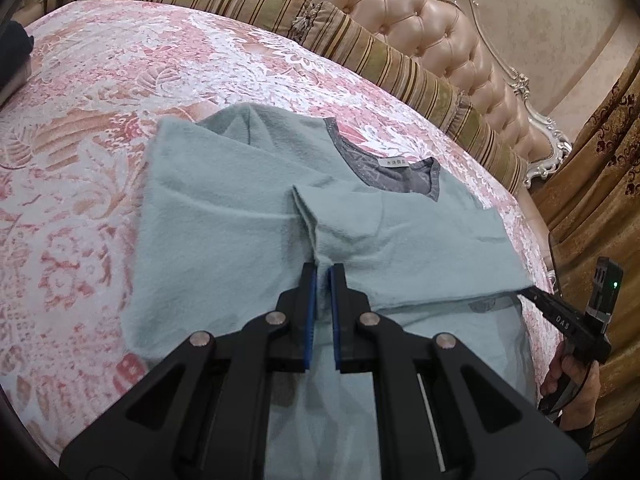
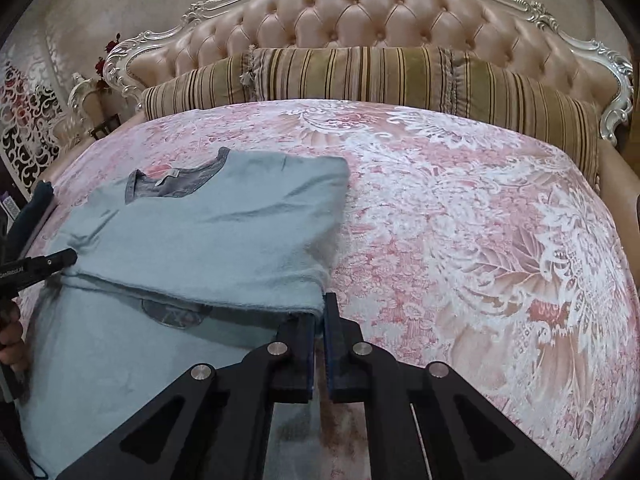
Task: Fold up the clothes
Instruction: 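Open the left gripper and lift it off the shirt, then lower the left gripper and grasp the shirt center again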
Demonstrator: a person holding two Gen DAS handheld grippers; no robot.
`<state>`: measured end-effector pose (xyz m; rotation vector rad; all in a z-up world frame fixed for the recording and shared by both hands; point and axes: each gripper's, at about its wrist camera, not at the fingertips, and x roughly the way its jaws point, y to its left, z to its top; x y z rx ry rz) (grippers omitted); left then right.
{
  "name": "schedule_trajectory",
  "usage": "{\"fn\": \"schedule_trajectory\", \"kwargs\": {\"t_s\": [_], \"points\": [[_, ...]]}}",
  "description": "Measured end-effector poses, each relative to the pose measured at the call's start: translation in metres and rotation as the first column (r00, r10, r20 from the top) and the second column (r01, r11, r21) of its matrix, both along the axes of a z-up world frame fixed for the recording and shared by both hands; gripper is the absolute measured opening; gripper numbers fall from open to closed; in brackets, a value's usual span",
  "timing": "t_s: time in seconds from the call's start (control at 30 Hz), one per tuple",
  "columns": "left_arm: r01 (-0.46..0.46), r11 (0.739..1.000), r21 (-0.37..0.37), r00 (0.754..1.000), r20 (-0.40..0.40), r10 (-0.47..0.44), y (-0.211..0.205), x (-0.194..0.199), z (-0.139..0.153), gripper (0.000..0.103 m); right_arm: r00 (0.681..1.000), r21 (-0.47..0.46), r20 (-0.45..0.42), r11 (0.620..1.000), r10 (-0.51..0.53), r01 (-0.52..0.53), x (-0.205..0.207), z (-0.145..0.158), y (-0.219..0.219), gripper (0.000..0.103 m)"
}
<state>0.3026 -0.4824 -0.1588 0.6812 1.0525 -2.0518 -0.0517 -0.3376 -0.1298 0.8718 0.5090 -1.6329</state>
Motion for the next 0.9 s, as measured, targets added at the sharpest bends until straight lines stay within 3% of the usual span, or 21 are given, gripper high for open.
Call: {"fn": "schedule_trajectory", "kwargs": {"t_s": [0.1,0.13,0.23,0.27,0.33,0.4,0.43,0.5,0.53,0.63,0.67,0.9], "points": [[-0.009,0.999,-0.05,1.0,0.026,0.01,0.006,0.01,0.022,0.011,1.0,-0.014,0.018,1.0,-0.003,0.003,-0.004,-0.002,0.002,0.003],[0.005,0.997,-0.071,1.0,0.028,-0.003,0.007,0.008,0.032,0.017,1.0,-0.018,0.023,1.0,-0.004,0.004,-0.004,-0.003,0.003,0.003],[0.095,0.986,-0.135,0.995,0.016,-0.094,0.002,-0.014,0.067,0.066,0.999,-0.028,0.04,1.0,-0.007,0.008,-0.007,-0.004,0.003,0.004],[0.172,0.977,-0.129,0.985,0.004,-0.173,-0.003,-0.036,0.071,0.069,0.999,-0.03,0.046,0.999,-0.01,0.011,-0.008,-0.004,0.004,0.005],[0.32,0.939,-0.127,0.946,-0.002,-0.323,-0.017,-0.09,0.078,0.069,0.999,-0.032,0.05,0.999,-0.013,0.015,-0.008,-0.005,0.004,0.005],[0.485,0.87,-0.089,0.871,-0.037,-0.49,-0.029,-0.149,0.074,0.063,0.999,-0.032,0.042,0.999,-0.014,0.015,-0.007,-0.005,0.004,0.006],[0.526,0.847,-0.076,0.847,-0.038,-0.53,-0.034,-0.173,0.07,0.049,0.999,-0.032,0.04,0.999,-0.015,0.017,-0.007,-0.005,0.004,0.006],[0.598,0.8,-0.04,0.8,-0.025,-0.599,-0.045,-0.222,0.06,0.047,0.999,-0.028,0.025,0.999,-0.023,0.024,-0.007,-0.006,0.005,0.012],[0.629,0.777,-0.018,0.777,-0.011,-0.629,-0.051,-0.248,0.054,0.047,0.999,-0.025,0.008,0.999,-0.032,0.032,-0.007,-0.006,0.006,0.021],[0.682,0.732,0.017,0.731,0.02,-0.682,-0.057,-0.293,0.036,0.047,0.998,-0.011,-0.014,0.998,-0.065,0.065,-0.014,-0.008,0.007,0.048],[0.695,0.718,0.024,0.718,0.017,-0.696,-0.056,-0.302,0.032,0.047,0.998,-0.011,-0.01,0.998,-0.069,0.069,-0.016,-0.008,0.008,0.051],[0.738,0.673,0.05,0.67,0.061,-0.74,-0.049,-0.324,0.02,0.045,0.999,-0.017,-0.011,0.999,-0.036,0.035,-0.013,-0.008,0.006,0.046]]}}
